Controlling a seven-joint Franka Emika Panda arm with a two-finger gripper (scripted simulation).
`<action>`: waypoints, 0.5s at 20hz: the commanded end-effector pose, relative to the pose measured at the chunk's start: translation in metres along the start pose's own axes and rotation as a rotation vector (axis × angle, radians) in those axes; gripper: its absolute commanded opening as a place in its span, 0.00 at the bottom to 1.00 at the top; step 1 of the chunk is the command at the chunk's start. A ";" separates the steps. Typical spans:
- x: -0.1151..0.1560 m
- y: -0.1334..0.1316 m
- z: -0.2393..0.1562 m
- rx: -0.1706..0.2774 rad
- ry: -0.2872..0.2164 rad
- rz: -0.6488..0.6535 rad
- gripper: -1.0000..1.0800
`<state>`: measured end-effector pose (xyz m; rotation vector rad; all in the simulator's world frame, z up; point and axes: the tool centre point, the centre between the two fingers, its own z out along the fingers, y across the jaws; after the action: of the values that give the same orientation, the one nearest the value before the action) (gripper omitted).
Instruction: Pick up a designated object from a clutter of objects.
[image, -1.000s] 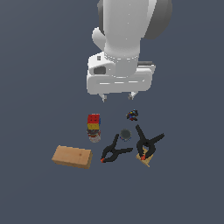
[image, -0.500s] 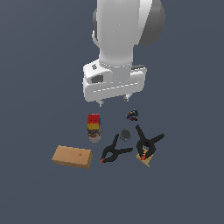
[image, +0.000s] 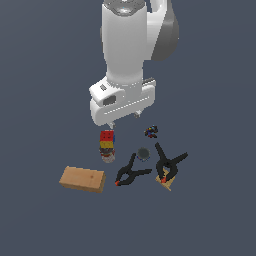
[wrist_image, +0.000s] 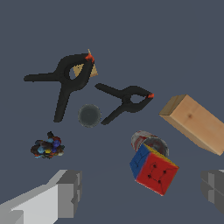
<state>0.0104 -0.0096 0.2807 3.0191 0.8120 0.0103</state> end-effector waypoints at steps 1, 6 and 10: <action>-0.002 0.004 0.005 0.001 0.000 -0.056 0.96; -0.007 0.010 0.016 0.003 0.000 -0.165 0.96; -0.012 0.016 0.024 0.005 0.001 -0.253 0.96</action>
<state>0.0086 -0.0266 0.2602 2.9163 1.1375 0.0062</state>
